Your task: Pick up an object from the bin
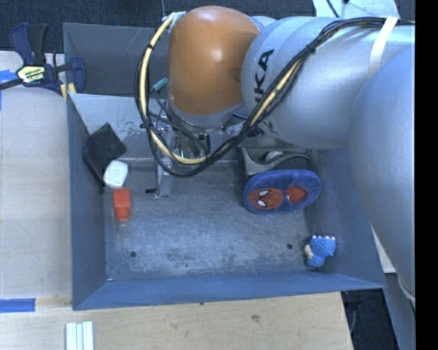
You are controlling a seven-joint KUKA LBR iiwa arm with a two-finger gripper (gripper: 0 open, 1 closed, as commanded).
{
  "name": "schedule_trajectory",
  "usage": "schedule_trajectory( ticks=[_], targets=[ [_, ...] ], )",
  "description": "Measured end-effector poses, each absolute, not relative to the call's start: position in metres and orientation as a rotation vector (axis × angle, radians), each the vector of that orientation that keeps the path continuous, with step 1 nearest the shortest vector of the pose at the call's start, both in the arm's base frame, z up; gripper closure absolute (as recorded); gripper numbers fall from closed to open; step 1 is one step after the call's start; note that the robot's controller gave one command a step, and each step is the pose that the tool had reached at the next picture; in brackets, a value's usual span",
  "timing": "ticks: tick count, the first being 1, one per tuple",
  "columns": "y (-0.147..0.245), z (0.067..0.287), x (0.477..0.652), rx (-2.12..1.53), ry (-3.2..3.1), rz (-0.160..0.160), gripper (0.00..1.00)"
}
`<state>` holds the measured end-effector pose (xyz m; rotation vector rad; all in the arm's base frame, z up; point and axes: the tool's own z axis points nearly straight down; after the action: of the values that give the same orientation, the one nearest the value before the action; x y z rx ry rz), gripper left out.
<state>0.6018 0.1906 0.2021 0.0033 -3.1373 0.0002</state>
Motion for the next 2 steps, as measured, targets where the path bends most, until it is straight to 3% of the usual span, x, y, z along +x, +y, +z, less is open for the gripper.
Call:
schedule_trajectory(
  ticks=[1,2],
  targets=[
    [0.240,0.069,0.609,0.676,-3.069,-0.002,0.00],
    [0.220,0.102,0.604,0.880,-3.016,0.001,0.00]
  ],
)
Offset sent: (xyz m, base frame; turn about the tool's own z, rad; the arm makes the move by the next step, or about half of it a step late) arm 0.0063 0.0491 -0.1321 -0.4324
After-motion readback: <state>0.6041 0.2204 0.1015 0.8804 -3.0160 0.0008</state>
